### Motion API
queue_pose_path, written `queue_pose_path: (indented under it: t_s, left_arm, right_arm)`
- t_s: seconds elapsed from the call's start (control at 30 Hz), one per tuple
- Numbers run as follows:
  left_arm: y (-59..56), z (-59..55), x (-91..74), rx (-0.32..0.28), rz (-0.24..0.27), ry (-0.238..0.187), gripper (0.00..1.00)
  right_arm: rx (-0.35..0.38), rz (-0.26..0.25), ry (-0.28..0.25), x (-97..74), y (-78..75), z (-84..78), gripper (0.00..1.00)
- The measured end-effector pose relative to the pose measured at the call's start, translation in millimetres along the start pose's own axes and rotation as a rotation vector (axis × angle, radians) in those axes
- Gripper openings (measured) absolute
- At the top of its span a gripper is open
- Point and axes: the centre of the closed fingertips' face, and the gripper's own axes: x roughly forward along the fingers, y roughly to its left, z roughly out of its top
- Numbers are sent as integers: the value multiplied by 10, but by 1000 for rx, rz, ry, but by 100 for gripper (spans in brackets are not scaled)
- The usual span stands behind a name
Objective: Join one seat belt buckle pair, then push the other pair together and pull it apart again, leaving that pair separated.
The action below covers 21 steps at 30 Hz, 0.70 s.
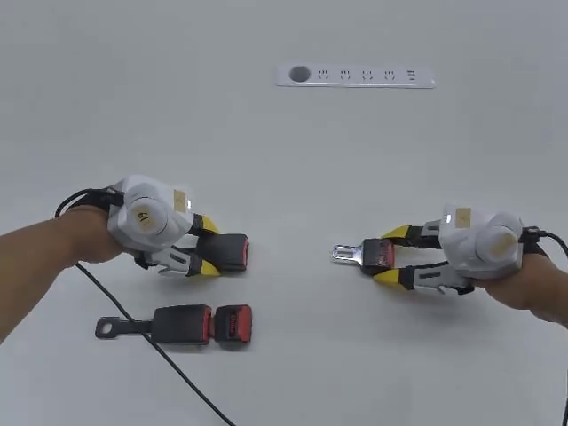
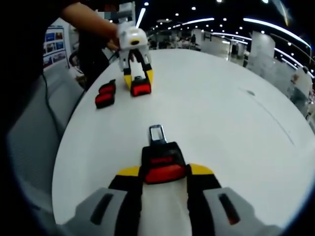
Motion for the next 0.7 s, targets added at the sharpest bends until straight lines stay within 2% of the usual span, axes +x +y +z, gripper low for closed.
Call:
queue_pose_path:
  t_s: [0.33, 0.7]
  left_arm:
    - [9, -5, 5, -4, 1, 4, 36]
    - [21, -13, 8, -5, 1, 0, 35]
  right_arm:
    - [-24, 4, -32, 227, 72, 213, 35]
    - [-36, 22, -35, 455, 183, 390, 35]
